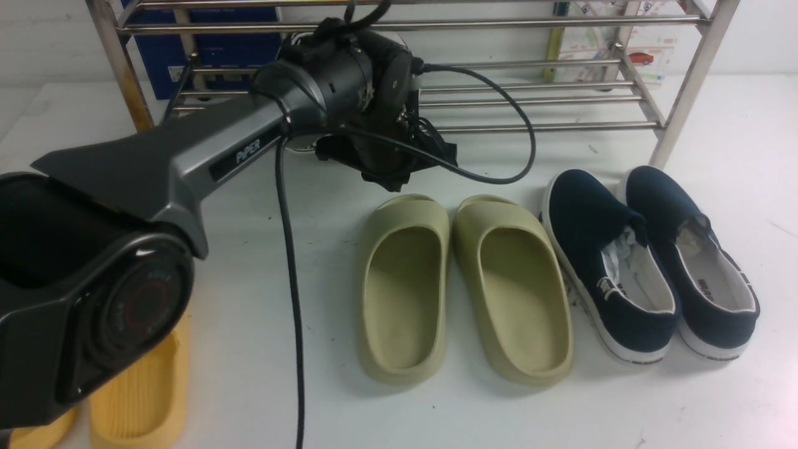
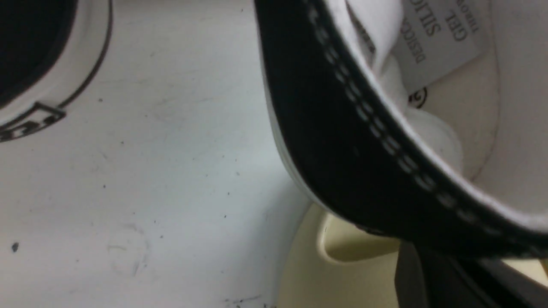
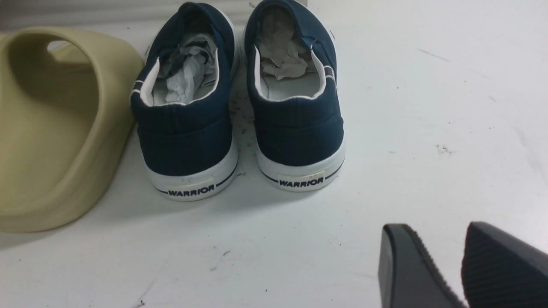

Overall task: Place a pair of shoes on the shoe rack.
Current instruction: Use the left arm to put a shoe into the shoe rack

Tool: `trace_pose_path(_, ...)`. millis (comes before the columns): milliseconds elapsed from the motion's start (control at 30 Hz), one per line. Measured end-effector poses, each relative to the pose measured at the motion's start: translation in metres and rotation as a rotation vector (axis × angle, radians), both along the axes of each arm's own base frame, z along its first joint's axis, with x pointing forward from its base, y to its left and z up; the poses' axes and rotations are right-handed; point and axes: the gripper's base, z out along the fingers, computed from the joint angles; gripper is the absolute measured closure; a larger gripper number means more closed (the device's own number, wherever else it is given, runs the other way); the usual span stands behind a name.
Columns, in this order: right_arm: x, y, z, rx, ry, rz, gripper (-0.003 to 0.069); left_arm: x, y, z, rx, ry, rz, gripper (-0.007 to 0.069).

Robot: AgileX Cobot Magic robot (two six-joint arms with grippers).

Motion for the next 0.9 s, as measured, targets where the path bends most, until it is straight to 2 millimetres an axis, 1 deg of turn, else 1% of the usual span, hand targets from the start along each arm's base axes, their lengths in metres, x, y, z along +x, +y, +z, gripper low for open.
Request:
trace_pose_path(233, 0.000, 0.000, 0.000, 0.000, 0.000, 0.000, 0.0419, 0.013, -0.001, 0.010, -0.011, -0.185, 0.022, 0.0638)
trace_pose_path(500, 0.000, 0.000, 0.000, 0.000, 0.000, 0.000, 0.0419, 0.020, 0.002, 0.016, 0.009, -0.283, 0.041, 0.0638)
trace_pose_path(600, 0.000, 0.000, 0.000, 0.000, 0.000, 0.000, 0.0419, 0.020, 0.002, 0.013, 0.017, -0.282, 0.043, 0.0638)
trace_pose_path(733, 0.000, 0.000, 0.000, 0.000, 0.000, 0.000, 0.0419, 0.018, 0.005, 0.008, 0.038, -0.232, 0.065, 0.0638)
trace_pose_path(800, 0.000, 0.000, 0.000, 0.000, 0.000, 0.000, 0.0419, 0.016, 0.005, 0.008, 0.046, -0.210, 0.075, 0.0638)
trace_pose_path(900, 0.000, 0.000, 0.000, 0.000, 0.000, 0.000, 0.0419, 0.007, 0.004, 0.011, 0.046, -0.139, 0.102, 0.0638)
